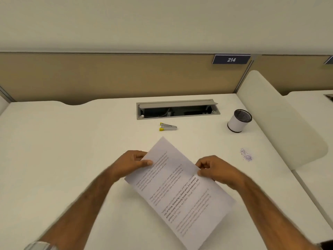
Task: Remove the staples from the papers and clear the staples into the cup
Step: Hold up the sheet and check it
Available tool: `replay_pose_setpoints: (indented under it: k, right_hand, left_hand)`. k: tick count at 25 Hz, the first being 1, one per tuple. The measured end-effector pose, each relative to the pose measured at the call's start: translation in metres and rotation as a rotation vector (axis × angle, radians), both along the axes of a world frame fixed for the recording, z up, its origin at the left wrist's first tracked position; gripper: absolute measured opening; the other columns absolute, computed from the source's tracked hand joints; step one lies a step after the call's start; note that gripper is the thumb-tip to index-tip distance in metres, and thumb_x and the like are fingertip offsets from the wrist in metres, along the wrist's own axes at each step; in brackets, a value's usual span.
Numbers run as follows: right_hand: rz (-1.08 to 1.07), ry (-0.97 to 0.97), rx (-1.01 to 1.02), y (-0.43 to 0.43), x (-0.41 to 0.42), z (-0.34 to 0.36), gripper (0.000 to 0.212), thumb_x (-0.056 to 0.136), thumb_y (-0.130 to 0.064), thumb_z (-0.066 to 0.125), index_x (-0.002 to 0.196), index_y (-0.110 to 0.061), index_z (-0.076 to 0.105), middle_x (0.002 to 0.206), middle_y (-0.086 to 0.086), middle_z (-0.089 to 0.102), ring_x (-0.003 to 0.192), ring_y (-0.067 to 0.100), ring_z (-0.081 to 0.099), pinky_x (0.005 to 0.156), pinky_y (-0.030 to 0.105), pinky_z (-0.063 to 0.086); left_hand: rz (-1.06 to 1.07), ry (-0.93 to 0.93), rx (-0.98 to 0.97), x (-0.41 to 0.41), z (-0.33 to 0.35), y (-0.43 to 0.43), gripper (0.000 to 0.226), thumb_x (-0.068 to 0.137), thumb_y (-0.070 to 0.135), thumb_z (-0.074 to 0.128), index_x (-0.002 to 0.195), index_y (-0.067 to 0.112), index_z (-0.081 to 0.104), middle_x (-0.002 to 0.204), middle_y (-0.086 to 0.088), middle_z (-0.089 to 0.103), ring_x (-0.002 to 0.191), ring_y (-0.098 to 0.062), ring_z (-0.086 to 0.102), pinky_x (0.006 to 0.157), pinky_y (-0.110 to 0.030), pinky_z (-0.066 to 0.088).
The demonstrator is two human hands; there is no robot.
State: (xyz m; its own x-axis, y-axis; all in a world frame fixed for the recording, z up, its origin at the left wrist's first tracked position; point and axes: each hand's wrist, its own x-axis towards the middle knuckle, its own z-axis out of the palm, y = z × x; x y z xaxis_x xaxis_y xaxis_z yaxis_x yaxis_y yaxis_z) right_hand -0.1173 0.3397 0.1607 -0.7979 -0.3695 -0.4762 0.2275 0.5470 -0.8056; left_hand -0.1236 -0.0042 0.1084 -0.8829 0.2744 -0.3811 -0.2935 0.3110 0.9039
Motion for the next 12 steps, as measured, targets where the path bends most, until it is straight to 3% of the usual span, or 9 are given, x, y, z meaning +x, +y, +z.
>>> replay_pose_setpoints:
  k: [3, 5, 7, 10, 12]
  right_hand:
    - [0.134, -0.159, -0.027, -0.001, -0.029, 0.021, 0.012, 0.09, -0.002, 0.063, 0.099, -0.001, 0.07, 0.092, 0.012, 0.073, 0.081, 0.019, 0.068, 0.064, 0.026, 0.052]
    - [0.171, -0.241, -0.068, 0.002, -0.04, 0.027, 0.017, 0.089, -0.009, 0.067, 0.104, -0.001, 0.069, 0.102, 0.017, 0.072, 0.089, 0.025, 0.068, 0.078, 0.036, 0.053]
    - [0.063, -0.254, -0.183, 0.013, -0.043, 0.024, 0.041, 0.082, -0.028, 0.077, 0.113, -0.002, 0.067, 0.11, 0.019, 0.069, 0.094, 0.029, 0.066, 0.085, 0.042, 0.052]
    - [-0.235, -0.302, -0.595, 0.037, -0.025, -0.002, 0.094, 0.065, -0.068, 0.078, 0.133, -0.007, 0.057, 0.12, 0.017, 0.065, 0.106, 0.034, 0.062, 0.085, 0.048, 0.053]
    - [-0.275, -0.321, -0.759, 0.04, -0.002, -0.021, 0.106, 0.06, -0.075, 0.074, 0.141, -0.01, 0.051, 0.134, 0.019, 0.059, 0.12, 0.041, 0.057, 0.095, 0.06, 0.049]
  left_hand:
    - [-0.14, -0.242, 0.144, 0.005, 0.027, -0.004, 0.05, 0.086, 0.037, 0.078, 0.119, 0.001, 0.073, 0.121, -0.021, 0.074, 0.102, -0.032, 0.074, 0.092, -0.042, 0.061]
    - [-0.123, -0.309, 0.211, 0.015, 0.032, 0.003, 0.047, 0.088, 0.033, 0.077, 0.122, 0.001, 0.071, 0.124, -0.023, 0.072, 0.103, -0.035, 0.073, 0.091, -0.043, 0.06]
    - [-0.003, -0.289, 0.265, 0.025, 0.032, 0.005, 0.046, 0.087, 0.035, 0.075, 0.121, 0.004, 0.073, 0.123, -0.022, 0.073, 0.102, -0.035, 0.073, 0.09, -0.044, 0.06]
    - [0.194, -0.196, 0.282, 0.032, 0.026, -0.001, 0.051, 0.085, 0.043, 0.073, 0.121, 0.006, 0.072, 0.118, -0.021, 0.075, 0.1, -0.037, 0.074, 0.093, -0.052, 0.058]
    - [0.267, -0.152, 0.263, 0.037, 0.021, -0.004, 0.049, 0.088, 0.045, 0.073, 0.123, 0.01, 0.071, 0.116, -0.019, 0.076, 0.103, -0.041, 0.073, 0.098, -0.058, 0.055]
